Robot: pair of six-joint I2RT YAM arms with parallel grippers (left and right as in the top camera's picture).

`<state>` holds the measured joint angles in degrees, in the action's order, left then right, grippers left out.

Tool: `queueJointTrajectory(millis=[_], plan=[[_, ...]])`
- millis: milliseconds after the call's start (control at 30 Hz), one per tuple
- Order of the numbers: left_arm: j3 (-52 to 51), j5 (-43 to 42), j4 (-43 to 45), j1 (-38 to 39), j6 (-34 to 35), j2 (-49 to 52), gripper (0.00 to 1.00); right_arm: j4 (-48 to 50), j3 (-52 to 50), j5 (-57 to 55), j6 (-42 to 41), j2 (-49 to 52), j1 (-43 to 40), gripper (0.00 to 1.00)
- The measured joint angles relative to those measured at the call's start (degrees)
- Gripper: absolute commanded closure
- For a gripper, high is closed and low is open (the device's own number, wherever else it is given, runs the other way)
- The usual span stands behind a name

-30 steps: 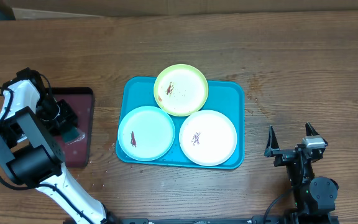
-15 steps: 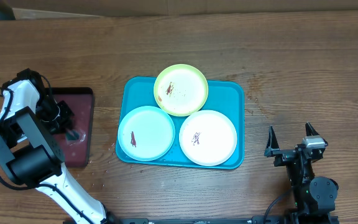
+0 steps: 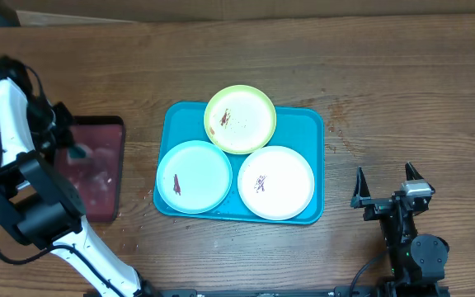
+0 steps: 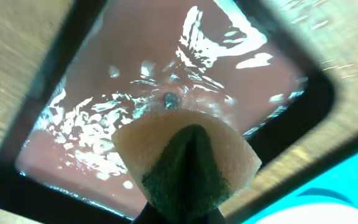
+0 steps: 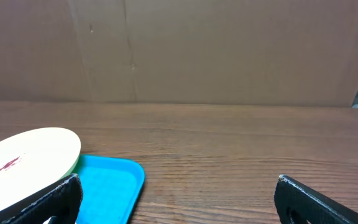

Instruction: Clean dirty plates on tray and stack at the side

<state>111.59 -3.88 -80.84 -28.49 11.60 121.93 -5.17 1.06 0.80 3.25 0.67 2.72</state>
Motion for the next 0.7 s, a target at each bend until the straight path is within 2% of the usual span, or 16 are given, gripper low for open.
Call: queueJointTrajectory(millis=[233, 533, 700], plan=[[2.19, -4.52, -0.04, 0.0, -1.62, -4.13, 0.96, 0.0, 0.0, 0.0, -0.02, 0.0, -0.02, 0.0], [1.99, -6.25, 0.98, -0.81, -2.8, -9.68, 0.96, -0.02, 0.0, 0.02, 0.0, 0.0, -0.02, 0.0], [-5.51, -7.34, 6.47, -2.38, -3.1, -11.04, 0.96, 0.04, 0.0, 0.0, -0.02, 0.0, -0.02, 0.0]])
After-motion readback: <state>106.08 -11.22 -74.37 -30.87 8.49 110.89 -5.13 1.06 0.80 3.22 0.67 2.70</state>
